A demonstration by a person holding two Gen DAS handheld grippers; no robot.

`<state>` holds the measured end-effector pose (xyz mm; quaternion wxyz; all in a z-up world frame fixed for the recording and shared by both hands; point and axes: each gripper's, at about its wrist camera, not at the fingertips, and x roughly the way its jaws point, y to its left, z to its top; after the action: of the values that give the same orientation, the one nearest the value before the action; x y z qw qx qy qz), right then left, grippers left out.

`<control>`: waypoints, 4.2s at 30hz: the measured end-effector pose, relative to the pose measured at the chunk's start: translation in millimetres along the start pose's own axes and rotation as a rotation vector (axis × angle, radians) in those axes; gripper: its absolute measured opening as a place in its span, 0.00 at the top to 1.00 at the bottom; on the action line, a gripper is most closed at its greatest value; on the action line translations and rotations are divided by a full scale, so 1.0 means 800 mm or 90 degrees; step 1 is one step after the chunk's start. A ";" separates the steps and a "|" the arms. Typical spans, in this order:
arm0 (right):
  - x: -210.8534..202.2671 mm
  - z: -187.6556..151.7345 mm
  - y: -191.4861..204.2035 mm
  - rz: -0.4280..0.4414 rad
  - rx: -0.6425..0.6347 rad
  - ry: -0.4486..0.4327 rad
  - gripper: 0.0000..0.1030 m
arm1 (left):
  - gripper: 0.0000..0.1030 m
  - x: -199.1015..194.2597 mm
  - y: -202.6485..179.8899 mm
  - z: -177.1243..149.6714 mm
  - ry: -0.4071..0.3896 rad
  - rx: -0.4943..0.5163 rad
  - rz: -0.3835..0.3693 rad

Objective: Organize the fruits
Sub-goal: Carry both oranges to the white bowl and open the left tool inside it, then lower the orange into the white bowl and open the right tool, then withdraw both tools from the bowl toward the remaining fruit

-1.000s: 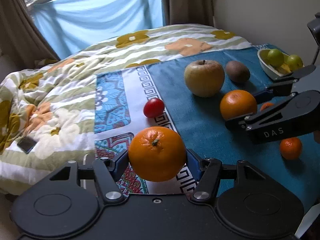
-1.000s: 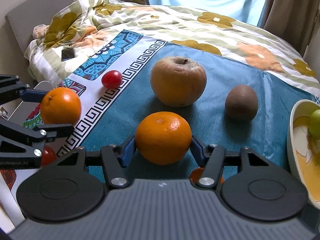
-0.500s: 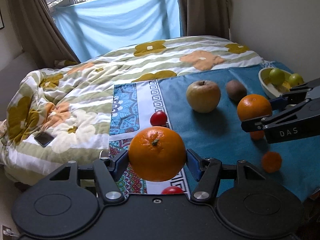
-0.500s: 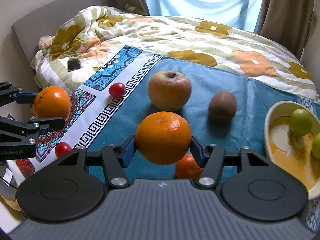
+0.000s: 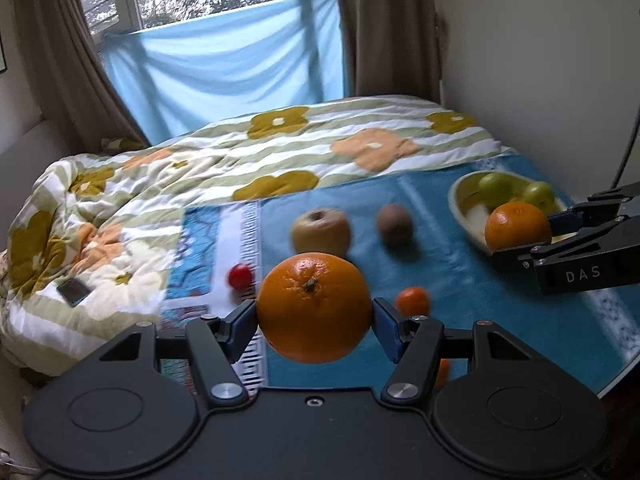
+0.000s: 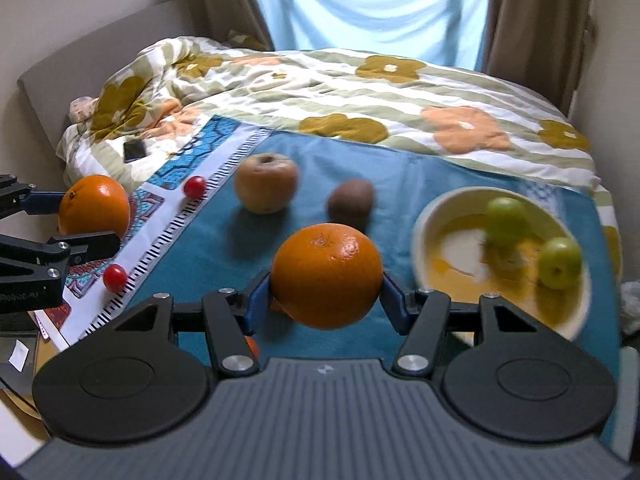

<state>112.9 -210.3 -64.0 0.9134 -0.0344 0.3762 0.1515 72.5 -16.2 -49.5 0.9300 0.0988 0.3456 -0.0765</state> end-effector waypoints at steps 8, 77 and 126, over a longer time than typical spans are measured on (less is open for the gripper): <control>-0.040 -0.018 -0.085 -0.034 0.015 -0.007 0.29 | 0.36 0.001 -0.079 0.025 -0.020 0.019 -0.035; 0.056 -0.030 -0.230 0.020 0.058 0.027 0.27 | 0.09 0.122 -0.198 0.063 0.047 0.023 -0.072; -0.069 -0.032 -0.033 -0.005 0.072 -0.016 0.00 | 0.08 -0.052 0.008 -0.019 0.026 -0.095 0.061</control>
<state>66.9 -253.4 -45.2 0.9193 0.0178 0.3723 0.1264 32.9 -3.4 -32.6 0.9301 0.0474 0.3642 -0.0036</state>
